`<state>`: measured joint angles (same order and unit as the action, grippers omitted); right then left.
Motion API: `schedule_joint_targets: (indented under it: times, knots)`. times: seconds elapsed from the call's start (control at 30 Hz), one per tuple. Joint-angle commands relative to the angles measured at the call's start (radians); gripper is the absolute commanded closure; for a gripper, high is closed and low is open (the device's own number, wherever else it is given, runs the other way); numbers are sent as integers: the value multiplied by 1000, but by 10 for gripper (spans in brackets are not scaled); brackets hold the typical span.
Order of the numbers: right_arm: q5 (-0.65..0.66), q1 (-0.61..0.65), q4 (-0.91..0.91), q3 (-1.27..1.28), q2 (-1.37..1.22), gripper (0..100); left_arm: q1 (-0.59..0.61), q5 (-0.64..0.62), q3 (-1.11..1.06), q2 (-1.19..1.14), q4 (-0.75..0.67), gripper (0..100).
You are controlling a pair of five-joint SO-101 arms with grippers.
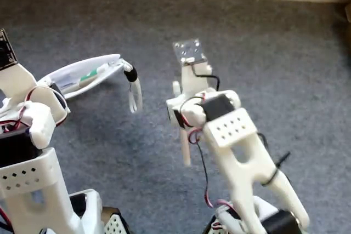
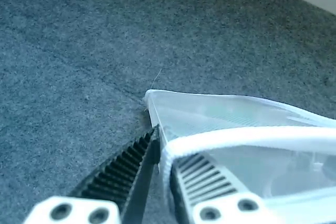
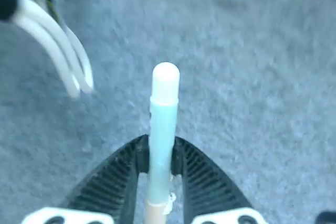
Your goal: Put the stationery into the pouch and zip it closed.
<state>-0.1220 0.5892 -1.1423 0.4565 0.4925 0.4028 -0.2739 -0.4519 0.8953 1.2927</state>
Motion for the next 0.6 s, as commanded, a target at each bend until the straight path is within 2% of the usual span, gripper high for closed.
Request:
schedule_joint_targets:
  times: [0.0, 0.27, 0.57]
  knots:
    - [17, 44, 120, -28, 219, 994, -28, -12, 21, 21, -38, 993]
    - [17, 148, 415, -22, 410, 994, -50, -12, 21, 21, -38, 993]
    - [11, 240, 872, 41, 530, 994, -50, -12, 21, 21, -38, 993]
